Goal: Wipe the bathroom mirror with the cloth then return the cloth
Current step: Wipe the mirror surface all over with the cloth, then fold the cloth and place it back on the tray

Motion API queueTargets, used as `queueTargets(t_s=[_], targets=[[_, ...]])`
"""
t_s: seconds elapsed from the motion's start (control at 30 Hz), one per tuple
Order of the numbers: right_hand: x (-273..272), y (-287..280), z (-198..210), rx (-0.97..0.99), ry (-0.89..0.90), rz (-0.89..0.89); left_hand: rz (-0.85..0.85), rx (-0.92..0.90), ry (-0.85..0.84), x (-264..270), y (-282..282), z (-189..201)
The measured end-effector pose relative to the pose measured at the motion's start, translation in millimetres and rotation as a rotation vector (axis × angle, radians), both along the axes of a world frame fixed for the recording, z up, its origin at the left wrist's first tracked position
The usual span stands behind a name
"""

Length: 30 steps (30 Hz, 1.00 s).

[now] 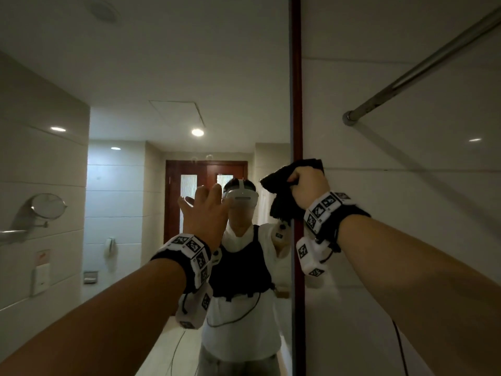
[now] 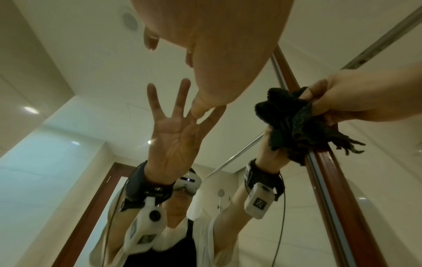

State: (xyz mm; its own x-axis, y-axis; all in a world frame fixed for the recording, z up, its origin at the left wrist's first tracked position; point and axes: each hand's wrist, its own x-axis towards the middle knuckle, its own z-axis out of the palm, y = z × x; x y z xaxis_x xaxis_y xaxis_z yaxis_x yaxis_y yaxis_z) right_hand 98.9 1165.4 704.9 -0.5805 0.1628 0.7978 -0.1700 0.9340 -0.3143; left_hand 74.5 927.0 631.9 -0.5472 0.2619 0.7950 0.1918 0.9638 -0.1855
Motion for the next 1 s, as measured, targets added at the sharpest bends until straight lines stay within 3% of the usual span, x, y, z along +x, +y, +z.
queueTargets(t_s=[0.37, 0.57, 0.73, 0.83, 1.0], targets=[[0, 4, -143, 0.055, 0.013, 0.093, 0.024, -0.101, -0.385, 56, 2, -78], [6, 8, -184, 0.031, -0.066, 0.156, -0.036, -0.011, -0.607, 97, -8, -108], [27, -21, -217, -0.055, -0.109, 0.237, -0.090, 0.021, -0.769, 133, -39, -126], [47, -62, -222, -0.115, -0.140, 0.329, -0.162, 0.149, -0.838, 153, -64, -131], [93, -165, -222, -0.188, -0.251, 0.543, -0.344, 0.704, -0.928, 196, -132, -145]])
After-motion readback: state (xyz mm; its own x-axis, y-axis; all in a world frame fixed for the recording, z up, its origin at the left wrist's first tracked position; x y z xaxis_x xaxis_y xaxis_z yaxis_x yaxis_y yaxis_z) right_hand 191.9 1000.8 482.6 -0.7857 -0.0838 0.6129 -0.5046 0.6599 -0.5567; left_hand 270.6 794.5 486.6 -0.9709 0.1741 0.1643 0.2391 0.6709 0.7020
